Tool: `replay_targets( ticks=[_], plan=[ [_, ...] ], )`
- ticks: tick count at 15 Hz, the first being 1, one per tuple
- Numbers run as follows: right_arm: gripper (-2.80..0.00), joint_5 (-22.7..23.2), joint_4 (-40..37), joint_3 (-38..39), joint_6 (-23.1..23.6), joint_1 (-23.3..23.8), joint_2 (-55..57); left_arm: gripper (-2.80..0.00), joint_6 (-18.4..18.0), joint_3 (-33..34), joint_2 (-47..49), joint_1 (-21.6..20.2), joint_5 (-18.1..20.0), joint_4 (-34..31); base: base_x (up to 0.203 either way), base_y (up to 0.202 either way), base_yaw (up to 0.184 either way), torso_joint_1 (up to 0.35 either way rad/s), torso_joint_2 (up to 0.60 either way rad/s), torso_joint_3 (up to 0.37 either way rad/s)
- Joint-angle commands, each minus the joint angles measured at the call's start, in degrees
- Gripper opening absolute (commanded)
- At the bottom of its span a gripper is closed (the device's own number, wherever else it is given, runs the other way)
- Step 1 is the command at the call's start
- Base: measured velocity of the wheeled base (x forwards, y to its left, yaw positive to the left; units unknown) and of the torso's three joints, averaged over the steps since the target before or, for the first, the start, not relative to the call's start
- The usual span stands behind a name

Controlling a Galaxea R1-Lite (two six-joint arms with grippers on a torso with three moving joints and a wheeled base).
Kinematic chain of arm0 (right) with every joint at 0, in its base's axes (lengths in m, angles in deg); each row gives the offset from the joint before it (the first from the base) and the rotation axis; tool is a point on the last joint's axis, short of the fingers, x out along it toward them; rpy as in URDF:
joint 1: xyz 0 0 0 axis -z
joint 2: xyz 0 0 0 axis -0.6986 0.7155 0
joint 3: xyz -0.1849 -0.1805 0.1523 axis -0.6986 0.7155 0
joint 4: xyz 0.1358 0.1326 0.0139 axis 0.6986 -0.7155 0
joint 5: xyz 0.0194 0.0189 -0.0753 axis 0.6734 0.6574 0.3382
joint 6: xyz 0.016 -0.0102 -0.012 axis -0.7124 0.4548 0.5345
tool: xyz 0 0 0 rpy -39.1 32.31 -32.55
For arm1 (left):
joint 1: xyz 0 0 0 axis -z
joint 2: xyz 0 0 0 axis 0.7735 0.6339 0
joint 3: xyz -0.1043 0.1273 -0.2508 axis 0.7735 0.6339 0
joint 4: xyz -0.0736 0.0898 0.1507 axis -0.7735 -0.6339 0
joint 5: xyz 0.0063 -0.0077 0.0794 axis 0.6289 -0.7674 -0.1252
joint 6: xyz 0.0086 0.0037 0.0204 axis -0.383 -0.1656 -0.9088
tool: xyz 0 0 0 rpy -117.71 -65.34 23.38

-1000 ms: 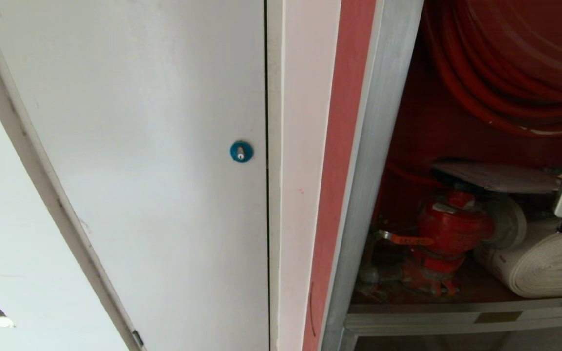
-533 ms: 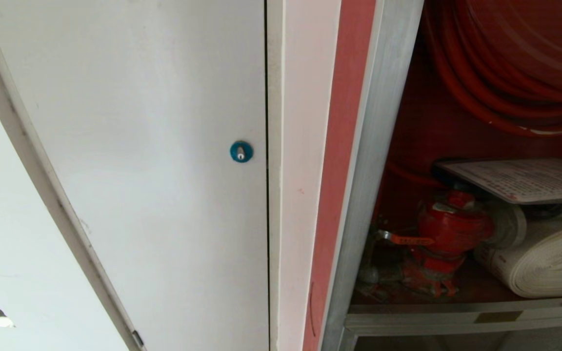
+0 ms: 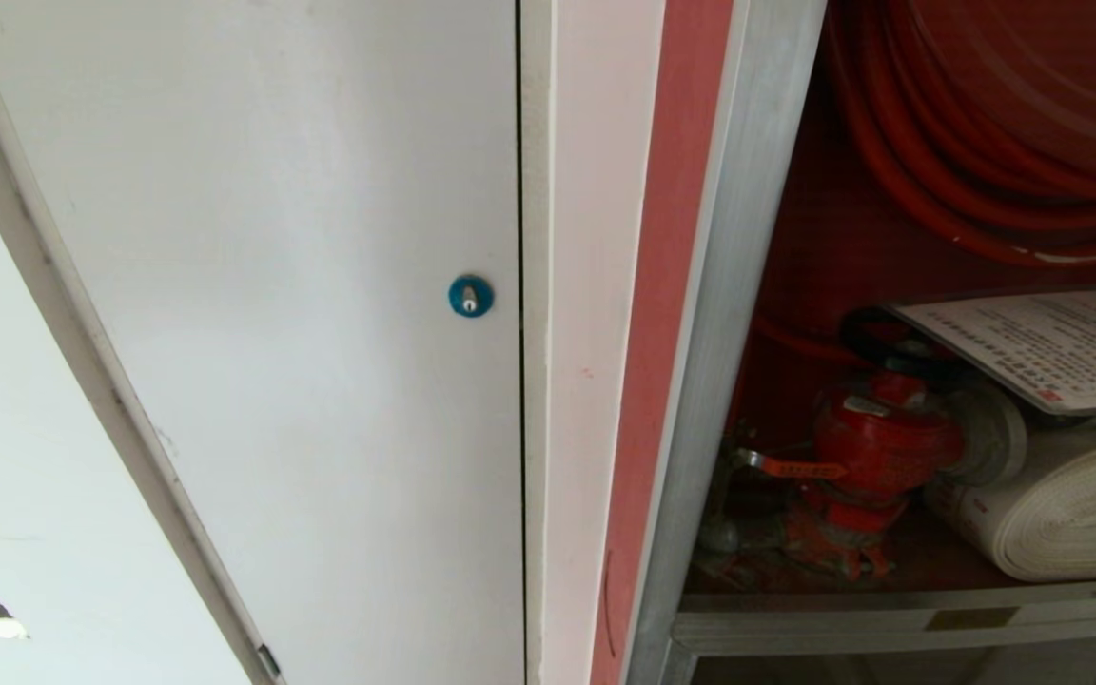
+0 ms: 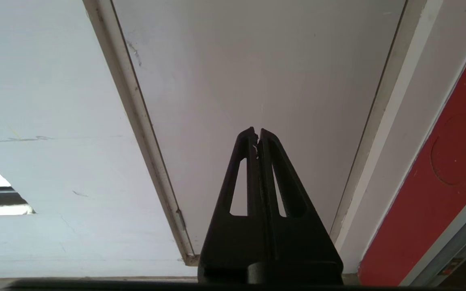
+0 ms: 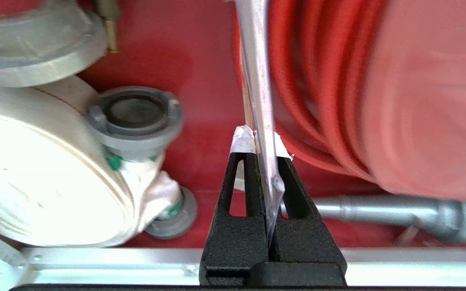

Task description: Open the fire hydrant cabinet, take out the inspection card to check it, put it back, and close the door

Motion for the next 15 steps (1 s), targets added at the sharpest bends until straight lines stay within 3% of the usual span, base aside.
replay_targets(
  ticks=[1, 5, 11, 15],
  plan=[
    [-2.8, 0.05, 0.1, 0.94, 0.45, 0.0, -3.63, -2.8, -0.03, 0.35, 0.02, -0.02, 0.0, 0.04, 0.0, 0.0, 0.0, 0.0, 0.0, 0.0],
    [-2.8, -1.11, 0.09, 2.5, -1.53, -0.99, -7.96, -2.8, -0.03, 0.35, 0.05, -0.02, 0.0, 0.07, 0.0, 0.0, 0.0, 0.0, 0.0, 0.0],
    [-2.8, -20.02, -0.3, 3.73, -4.98, -15.8, -13.88, -2.8, -0.03, 0.35, -0.01, -0.02, 0.0, 0.02, 0.0, 0.0, 0.0, 0.0, 0.0, 0.0],
    [-2.8, -28.27, -0.34, 3.9, -5.49, -22.16, -16.29, -2.8, -0.03, 0.35, -0.01, -0.02, 0.0, 0.02, 0.0, 0.0, 0.0, 0.0, 0.0, 0.0]
  ],
)
